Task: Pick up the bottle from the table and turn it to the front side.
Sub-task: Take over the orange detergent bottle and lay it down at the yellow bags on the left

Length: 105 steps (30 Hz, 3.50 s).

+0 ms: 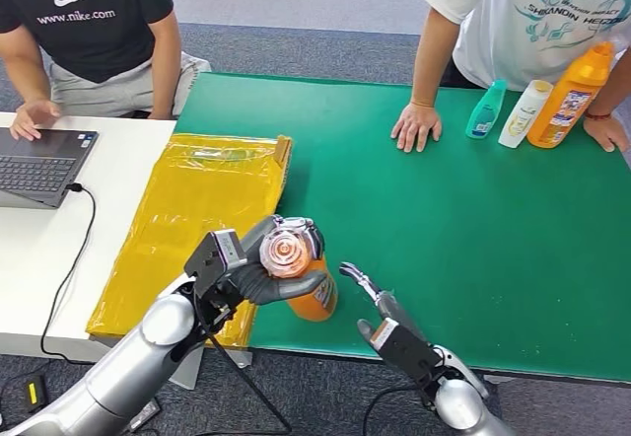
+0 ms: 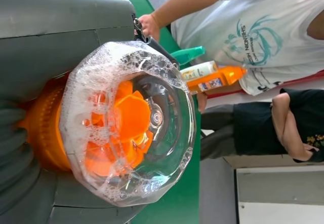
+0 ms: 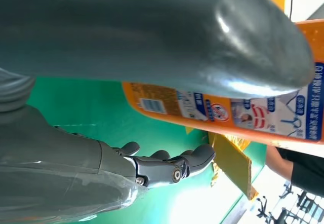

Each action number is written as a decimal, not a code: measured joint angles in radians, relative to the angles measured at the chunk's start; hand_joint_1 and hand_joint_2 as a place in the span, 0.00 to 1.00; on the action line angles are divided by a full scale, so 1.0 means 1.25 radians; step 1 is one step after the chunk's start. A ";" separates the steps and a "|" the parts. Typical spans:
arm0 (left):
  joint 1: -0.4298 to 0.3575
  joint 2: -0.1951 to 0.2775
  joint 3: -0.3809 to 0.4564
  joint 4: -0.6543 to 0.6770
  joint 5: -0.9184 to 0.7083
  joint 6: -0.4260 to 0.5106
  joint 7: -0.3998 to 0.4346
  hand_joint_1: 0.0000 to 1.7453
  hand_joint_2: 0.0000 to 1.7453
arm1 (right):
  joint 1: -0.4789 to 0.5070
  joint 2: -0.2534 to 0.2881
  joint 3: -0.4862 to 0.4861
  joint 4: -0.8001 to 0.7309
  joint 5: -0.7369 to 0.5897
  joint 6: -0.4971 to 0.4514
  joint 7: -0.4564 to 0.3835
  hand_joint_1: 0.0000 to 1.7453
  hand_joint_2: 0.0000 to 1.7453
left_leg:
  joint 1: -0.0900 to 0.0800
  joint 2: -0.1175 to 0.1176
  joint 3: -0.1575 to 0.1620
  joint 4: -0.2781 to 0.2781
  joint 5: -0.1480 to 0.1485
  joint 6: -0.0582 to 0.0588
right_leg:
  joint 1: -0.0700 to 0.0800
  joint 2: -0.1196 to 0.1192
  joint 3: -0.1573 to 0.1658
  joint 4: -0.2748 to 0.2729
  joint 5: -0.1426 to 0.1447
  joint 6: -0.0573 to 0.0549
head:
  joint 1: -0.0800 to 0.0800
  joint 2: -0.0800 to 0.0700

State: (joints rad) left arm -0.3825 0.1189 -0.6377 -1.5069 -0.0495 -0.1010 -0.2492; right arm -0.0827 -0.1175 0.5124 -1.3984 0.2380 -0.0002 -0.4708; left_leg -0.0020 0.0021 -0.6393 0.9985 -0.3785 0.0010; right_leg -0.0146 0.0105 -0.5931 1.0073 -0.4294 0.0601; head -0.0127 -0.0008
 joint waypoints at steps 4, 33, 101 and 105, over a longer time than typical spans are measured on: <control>-0.017 0.006 0.014 0.000 -0.005 0.000 0.004 1.00 1.00 | 0.010 0.000 -0.011 -0.018 -0.005 -0.007 -0.004 0.00 0.00 | 0.000 0.000 0.000 0.000 0.000 0.000 | 0.000 0.000 0.000 0.000 0.000 0.000 | 0.000 0.000; -0.085 0.037 0.063 -0.001 -0.257 0.086 0.085 1.00 1.00 | 0.128 0.028 -0.112 -0.284 -0.167 0.012 0.008 0.00 0.00 | 0.000 0.000 0.000 0.000 0.000 0.000 | 0.000 0.000 -0.001 0.000 0.000 -0.001 | 0.000 0.000; -0.190 -0.116 -0.077 0.339 -0.947 0.040 0.454 1.00 1.00 | 0.098 0.104 -0.174 -0.291 -0.132 0.081 0.049 0.00 0.00 | 0.000 0.000 -0.001 0.000 0.000 0.000 | 0.000 0.000 -0.001 0.000 0.000 -0.001 | 0.000 0.000; -0.185 -0.123 -0.059 0.380 -0.962 0.075 0.454 1.00 1.00 | 0.095 0.106 -0.172 -0.291 -0.132 0.085 0.052 0.00 0.00 | 0.000 0.000 -0.001 0.000 0.000 0.000 | 0.000 0.000 -0.001 0.000 0.000 -0.001 | 0.000 0.000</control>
State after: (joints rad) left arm -0.6135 -0.0345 -0.7111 -1.0313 -1.2521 -0.0077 0.3180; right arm 0.0361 0.0147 0.2972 -1.7617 0.0729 0.1064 -0.4064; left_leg -0.0017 0.0022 -0.6412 0.9985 -0.3782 0.0005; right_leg -0.0143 0.0106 -0.5947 1.0074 -0.4291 0.0590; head -0.0126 -0.0008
